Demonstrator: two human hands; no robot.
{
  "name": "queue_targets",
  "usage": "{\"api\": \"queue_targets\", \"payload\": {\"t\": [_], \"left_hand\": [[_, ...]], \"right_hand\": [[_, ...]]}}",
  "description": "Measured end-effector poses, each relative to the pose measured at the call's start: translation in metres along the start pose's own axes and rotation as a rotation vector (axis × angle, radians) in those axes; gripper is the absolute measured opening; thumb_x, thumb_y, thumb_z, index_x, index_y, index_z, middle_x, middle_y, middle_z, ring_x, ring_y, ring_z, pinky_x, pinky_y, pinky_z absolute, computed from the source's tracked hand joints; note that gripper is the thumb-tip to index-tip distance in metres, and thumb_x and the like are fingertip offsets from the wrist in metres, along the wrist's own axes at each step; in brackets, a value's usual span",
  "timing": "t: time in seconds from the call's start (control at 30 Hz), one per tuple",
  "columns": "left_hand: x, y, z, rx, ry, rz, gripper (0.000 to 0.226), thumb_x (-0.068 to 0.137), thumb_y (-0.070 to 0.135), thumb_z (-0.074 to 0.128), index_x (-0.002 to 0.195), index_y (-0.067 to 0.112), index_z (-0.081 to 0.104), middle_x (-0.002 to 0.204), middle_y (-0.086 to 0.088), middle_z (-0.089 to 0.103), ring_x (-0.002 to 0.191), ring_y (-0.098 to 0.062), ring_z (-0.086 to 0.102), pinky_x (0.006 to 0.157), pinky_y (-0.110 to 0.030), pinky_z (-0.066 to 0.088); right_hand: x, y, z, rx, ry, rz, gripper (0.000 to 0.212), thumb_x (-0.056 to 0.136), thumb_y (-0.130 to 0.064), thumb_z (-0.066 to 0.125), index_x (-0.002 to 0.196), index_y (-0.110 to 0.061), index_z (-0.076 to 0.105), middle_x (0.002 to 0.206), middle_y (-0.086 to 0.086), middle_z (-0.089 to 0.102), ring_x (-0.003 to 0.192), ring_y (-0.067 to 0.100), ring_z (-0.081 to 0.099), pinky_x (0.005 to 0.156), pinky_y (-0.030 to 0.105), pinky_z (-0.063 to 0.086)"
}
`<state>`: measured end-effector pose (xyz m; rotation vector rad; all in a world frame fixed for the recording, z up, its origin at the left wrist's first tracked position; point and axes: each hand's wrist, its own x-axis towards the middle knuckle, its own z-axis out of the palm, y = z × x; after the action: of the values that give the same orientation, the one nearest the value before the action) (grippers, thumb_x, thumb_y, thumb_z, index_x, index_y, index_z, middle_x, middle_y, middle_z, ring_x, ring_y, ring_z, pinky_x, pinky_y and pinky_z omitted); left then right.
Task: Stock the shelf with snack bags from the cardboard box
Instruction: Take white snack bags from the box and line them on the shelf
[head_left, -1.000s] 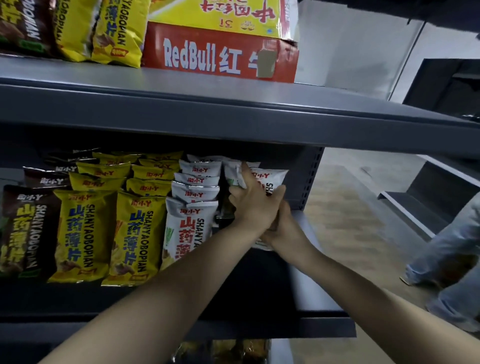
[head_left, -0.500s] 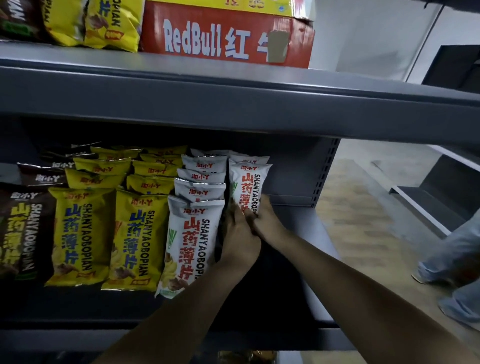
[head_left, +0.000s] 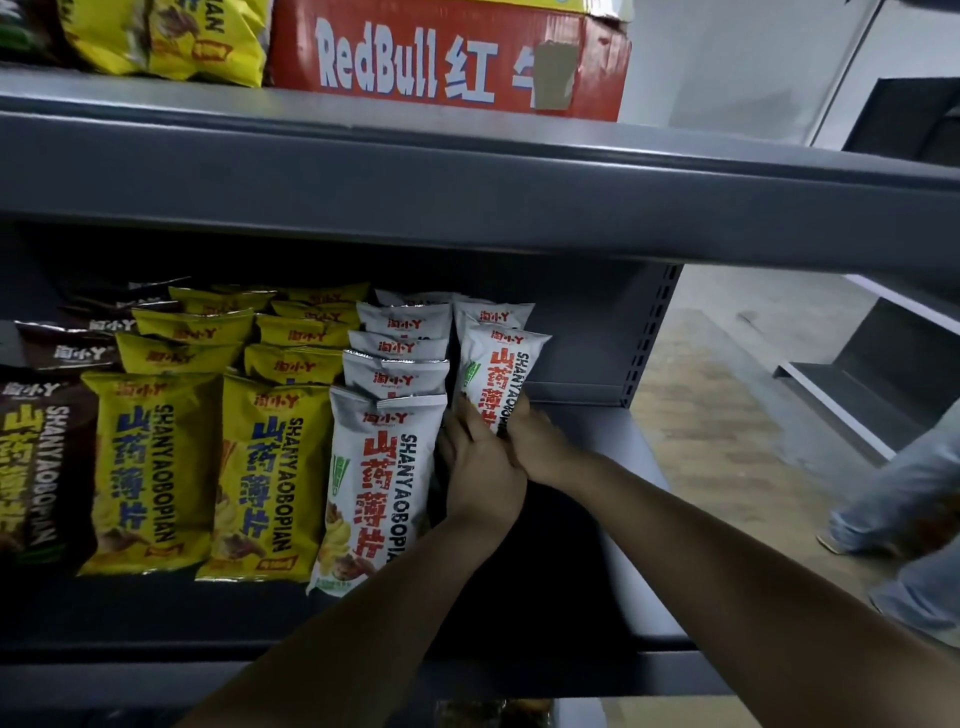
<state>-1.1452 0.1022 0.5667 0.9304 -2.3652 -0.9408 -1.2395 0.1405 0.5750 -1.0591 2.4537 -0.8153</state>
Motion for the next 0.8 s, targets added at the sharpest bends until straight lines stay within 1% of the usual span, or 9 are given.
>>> {"api": "queue_targets", "payload": {"t": [0.1,0.2,0.3,0.37,0.47,0.6,0.67,0.73,0.8], "left_hand": [[-0.001,-0.001,0.0,-0.005,0.023,0.015,0.078,0.092,0.022,0.047,0.15,0.008,-0.004,0.156,-0.015,0.005,0.145,-0.026,0.004,0.117,-0.038,0.007],[-0.005,-0.001,0.001,0.024,0.037,0.055,0.082,0.09,0.02,0.05,0.151,0.014,-0.006,0.157,-0.012,0.0,0.145,-0.025,0.0,0.117,-0.038,0.007],[-0.013,-0.004,0.0,0.139,0.037,0.153,0.087,0.085,0.014,0.051,0.15,0.011,-0.007,0.157,-0.014,-0.006,0.146,-0.027,-0.003,0.119,-0.04,0.01],[-0.018,-0.007,0.001,0.257,0.034,0.218,0.087,0.083,0.012,0.048,0.149,0.006,-0.008,0.157,-0.017,-0.009,0.146,-0.03,-0.007,0.12,-0.041,0.009],[-0.024,-0.011,0.003,0.421,0.003,0.306,0.086,0.084,0.018,0.045,0.149,0.007,-0.01,0.156,-0.02,-0.013,0.145,-0.033,-0.013,0.118,-0.043,0.003],[-0.024,-0.015,0.01,0.538,-0.114,0.352,0.066,0.098,0.041,0.029,0.151,0.025,-0.008,0.156,-0.018,-0.016,0.145,-0.033,-0.014,0.116,-0.051,0.007],[-0.021,-0.017,0.012,0.58,-0.138,0.324,0.064,0.099,0.05,0.022,0.151,0.024,-0.005,0.157,-0.016,-0.017,0.145,-0.03,-0.014,0.116,-0.052,0.007],[-0.019,-0.02,0.013,0.613,-0.153,0.307,0.067,0.098,0.053,0.02,0.152,0.02,-0.002,0.157,-0.013,-0.018,0.145,-0.027,-0.016,0.116,-0.052,0.006],[-0.019,-0.024,0.013,0.629,-0.153,0.301,0.068,0.098,0.055,0.019,0.152,0.019,0.0,0.158,-0.012,-0.016,0.145,-0.026,-0.016,0.116,-0.052,0.006]], "right_hand": [[0.003,-0.003,-0.002,-0.253,0.003,0.005,0.07,0.094,-0.045,0.044,0.148,-0.012,0.015,0.149,0.012,0.035,0.135,0.031,0.033,0.11,0.049,0.03],[0.001,-0.008,-0.004,-0.306,0.131,-0.006,0.067,0.089,-0.045,0.055,0.14,-0.009,0.03,0.141,0.013,0.041,0.13,0.029,0.037,0.104,0.047,0.038],[0.0,-0.013,-0.017,0.157,0.326,-0.074,0.065,0.083,-0.041,0.07,0.131,-0.008,0.041,0.125,0.007,0.055,0.115,0.021,0.054,0.093,0.039,0.049],[0.0,-0.017,-0.032,0.441,0.309,-0.078,0.056,0.088,-0.034,0.067,0.131,-0.008,0.042,0.113,0.006,0.063,0.094,0.016,0.066,0.075,0.032,0.057],[0.009,-0.022,-0.05,0.554,0.276,0.007,0.043,0.096,-0.037,0.053,0.127,-0.009,0.044,0.107,0.011,0.065,0.066,0.017,0.068,0.051,0.027,0.057],[0.027,-0.031,-0.052,0.437,0.314,0.042,0.032,0.099,-0.029,0.048,0.115,-0.002,0.043,0.108,0.023,0.063,0.085,0.033,0.069,0.071,0.045,0.059],[0.034,-0.033,-0.047,0.306,0.4,0.033,0.028,0.099,-0.022,0.048,0.117,0.0,0.044,0.112,0.021,0.062,0.099,0.035,0.064,0.081,0.042,0.054],[0.036,-0.033,-0.041,0.227,0.472,0.038,0.026,0.099,-0.018,0.047,0.117,-0.001,0.046,0.111,0.019,0.063,0.101,0.034,0.061,0.076,0.033,0.047],[0.037,-0.031,-0.035,0.265,0.468,0.046,0.025,0.099,-0.02,0.047,0.116,-0.002,0.045,0.109,0.02,0.062,0.099,0.035,0.062,0.079,0.042,0.053]]}}
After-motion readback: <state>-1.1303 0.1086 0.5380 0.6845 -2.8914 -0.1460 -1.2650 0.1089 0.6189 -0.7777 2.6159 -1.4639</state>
